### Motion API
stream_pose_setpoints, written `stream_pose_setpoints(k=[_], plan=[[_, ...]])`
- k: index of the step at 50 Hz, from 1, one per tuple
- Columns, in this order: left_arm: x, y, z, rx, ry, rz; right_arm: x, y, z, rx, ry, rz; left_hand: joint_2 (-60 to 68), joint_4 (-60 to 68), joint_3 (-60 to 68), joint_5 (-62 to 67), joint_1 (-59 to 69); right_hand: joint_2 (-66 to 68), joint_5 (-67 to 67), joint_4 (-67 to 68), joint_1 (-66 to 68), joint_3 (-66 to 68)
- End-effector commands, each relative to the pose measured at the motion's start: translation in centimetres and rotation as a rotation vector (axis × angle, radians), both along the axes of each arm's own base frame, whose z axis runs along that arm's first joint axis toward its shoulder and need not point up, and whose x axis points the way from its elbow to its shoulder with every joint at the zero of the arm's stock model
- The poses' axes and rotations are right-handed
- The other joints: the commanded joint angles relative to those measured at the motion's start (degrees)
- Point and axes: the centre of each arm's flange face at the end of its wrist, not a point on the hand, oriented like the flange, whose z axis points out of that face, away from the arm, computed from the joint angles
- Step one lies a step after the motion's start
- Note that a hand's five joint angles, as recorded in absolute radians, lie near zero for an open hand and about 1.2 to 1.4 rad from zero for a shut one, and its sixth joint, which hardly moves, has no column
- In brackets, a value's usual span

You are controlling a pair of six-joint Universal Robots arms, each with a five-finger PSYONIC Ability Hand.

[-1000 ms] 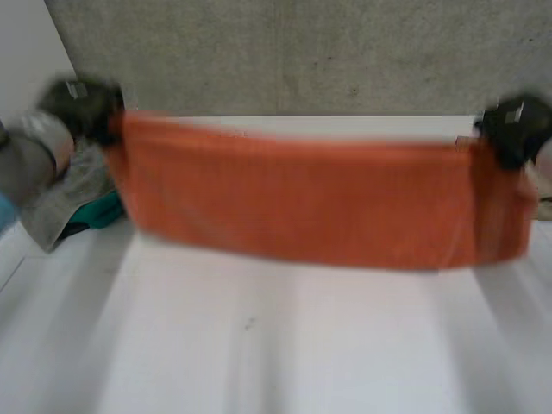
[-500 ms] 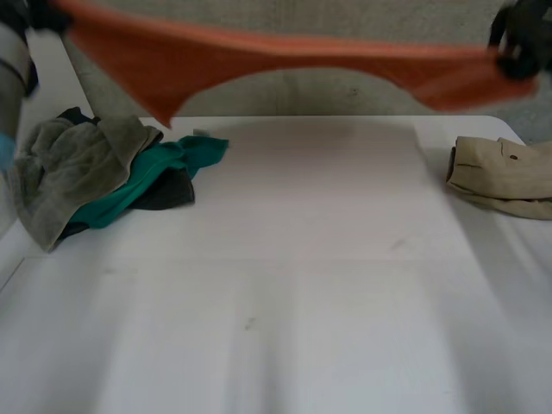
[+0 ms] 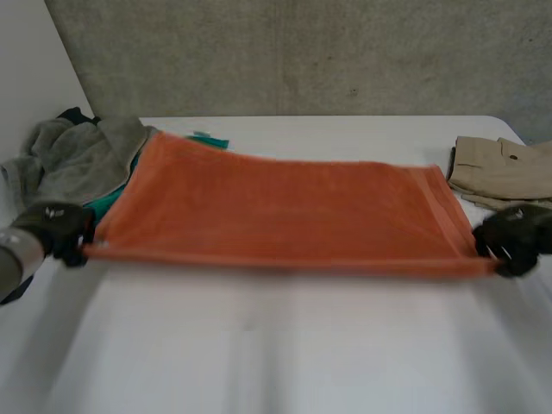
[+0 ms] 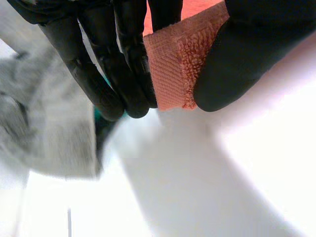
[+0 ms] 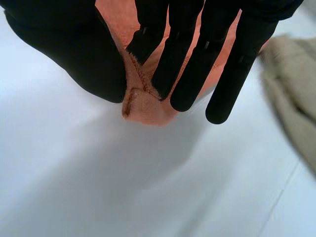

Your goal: Fold the laundry.

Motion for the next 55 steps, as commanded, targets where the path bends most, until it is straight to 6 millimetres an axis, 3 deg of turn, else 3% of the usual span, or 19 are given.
stream_pose_setpoints(k=[1,6,12,17,26,32,41,42,43,44,45,50,55], plan=[[0.8,5.3,0.1,0.192,-0.1,-0.085,-1.3,4.0,1.3,0.108,0.161,0.138,11.42,11.54,11.9,12.86,13.46,13.03,11.12,11.28,15.06,11.69],[0.8,6.7,0.2,0.255,-0.114,-0.109,-1.2,5.0,1.2,0.111,0.166,0.152,11.42,11.54,11.9,12.86,13.46,13.03,11.12,11.28,15.06,11.69],[0.7,5.2,1.3,0.18,-0.123,-0.114,-1.2,4.0,1.2,0.069,0.167,0.146,11.42,11.54,11.9,12.86,13.46,13.03,11.12,11.28,15.06,11.69],[-1.3,1.9,3.3,0.012,-0.054,-0.134,0.1,0.8,0.3,-0.058,0.115,0.111,11.42,11.54,11.9,12.86,13.46,13.03,11.12,11.28,15.06,11.69],[-4.4,-4.6,3.6,-0.145,0.032,-0.032,2.4,-4.5,-1.2,-0.27,-0.014,0.036,11.42,11.54,11.9,12.86,13.46,13.03,11.12,11.28,15.06,11.69],[-6.5,-8.0,2.9,-0.193,0.031,0.001,4.1,-8.0,-1.6,-0.462,-0.047,0.018,11.42,11.54,11.9,12.86,13.46,13.03,11.12,11.28,15.06,11.69],[-8.6,-10.9,1.2,-0.219,0.017,0.024,5.9,-12.0,-2.5,-0.624,-0.05,-0.023,11.42,11.54,11.9,12.86,13.46,13.03,11.12,11.28,15.06,11.69],[-8.8,-11.1,1.2,-0.225,0.022,0.02,6.1,-12.3,-2.8,-0.623,-0.045,-0.025,11.42,11.54,11.9,12.86,13.46,-9.48,-11.38,-11.23,-7.44,-10.82],[-9.1,-11.2,1.2,-0.23,0.028,0.014,6.3,-12.5,-3.2,-0.617,-0.037,-0.03,-10.54,-10.42,-10.07,-9.1,-8.51,-45.17,-47.08,-46.92,-43.14,-46.51],[-10.0,-11.3,1.4,-0.241,0.043,0.004,6.5,-12.7,-3.9,-0.604,-0.007,-0.052,-58.58,-58.46,-58.1,-57.14,-56.54,-56.97,-58.88,-58.72,-54.94,-58.31],[-10.4,-11.3,1.5,-0.246,0.055,-0.003,6.4,-12.9,-4.0,-0.6,0.005,-0.07,-58.58,-58.46,-58.1,-57.14,-56.54,-52.16,-54.07,-53.91,-50.13,-53.5],[-10.7,-11.2,4.1,-0.292,0.166,0.024,5.8,-12.1,-2.3,-0.545,-0.005,-0.147,-58.58,-58.46,-58.1,-57.14,-56.54,-56.97,-58.88,-58.72,-54.94,-58.31],[-10.1,-9.8,6.1,-0.288,0.255,0.057,4.6,-8.9,1.3,-0.426,-0.158,-0.19,-58.58,-58.46,-58.1,-57.14,-56.54,-56.97,-58.88,-58.72,-54.94,-58.31]])
